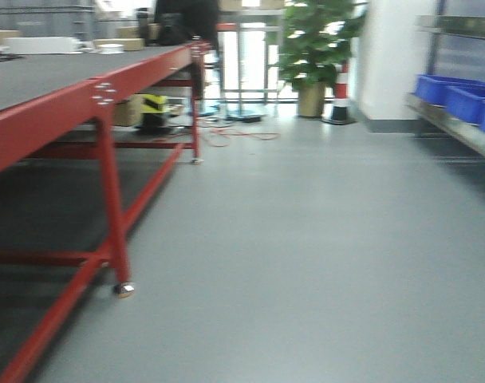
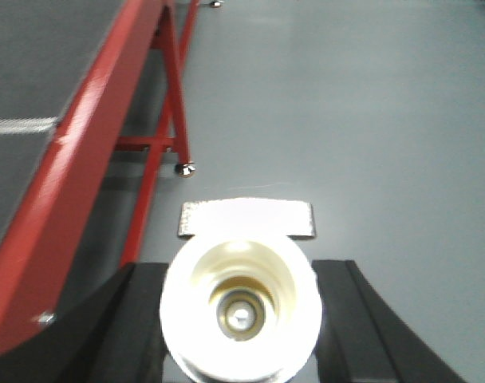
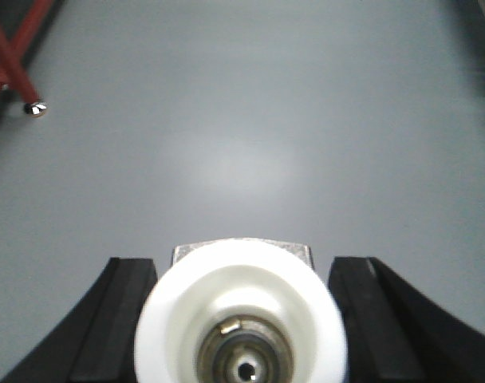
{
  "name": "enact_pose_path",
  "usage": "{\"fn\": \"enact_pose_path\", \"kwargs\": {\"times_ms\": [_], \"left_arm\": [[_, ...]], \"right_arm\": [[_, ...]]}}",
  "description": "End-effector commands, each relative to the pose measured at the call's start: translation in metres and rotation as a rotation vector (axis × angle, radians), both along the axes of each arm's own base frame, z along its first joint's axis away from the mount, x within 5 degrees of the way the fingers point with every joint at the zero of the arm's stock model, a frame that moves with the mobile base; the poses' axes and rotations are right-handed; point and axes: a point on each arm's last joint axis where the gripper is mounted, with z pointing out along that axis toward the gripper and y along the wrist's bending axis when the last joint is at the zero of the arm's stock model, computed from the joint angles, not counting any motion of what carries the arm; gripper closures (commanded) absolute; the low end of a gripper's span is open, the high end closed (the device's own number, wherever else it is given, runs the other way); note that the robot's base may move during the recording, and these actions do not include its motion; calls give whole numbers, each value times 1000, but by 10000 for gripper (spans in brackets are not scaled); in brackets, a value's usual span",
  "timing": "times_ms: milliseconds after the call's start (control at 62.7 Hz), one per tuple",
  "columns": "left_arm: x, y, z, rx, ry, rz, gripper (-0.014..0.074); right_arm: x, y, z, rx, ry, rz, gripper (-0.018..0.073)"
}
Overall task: Place valve from conveyor to right shelf box
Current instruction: 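Drive the base away from the conveyor holding both valves, then drive the base up to the steel shelf of blue bins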
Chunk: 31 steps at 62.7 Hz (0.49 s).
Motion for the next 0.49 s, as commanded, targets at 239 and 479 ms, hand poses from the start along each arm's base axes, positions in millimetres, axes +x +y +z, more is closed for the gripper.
{"fn": "enact_pose_path", "kwargs": {"times_ms": [239,479], "left_arm": [[0,0,7,-17,-62,2,708],[0,0,7,-17,-62,2,708]], "right_arm": [[0,-1,8,-12,-79,-4,722],[0,-1,8,-12,-79,-4,722]]}}
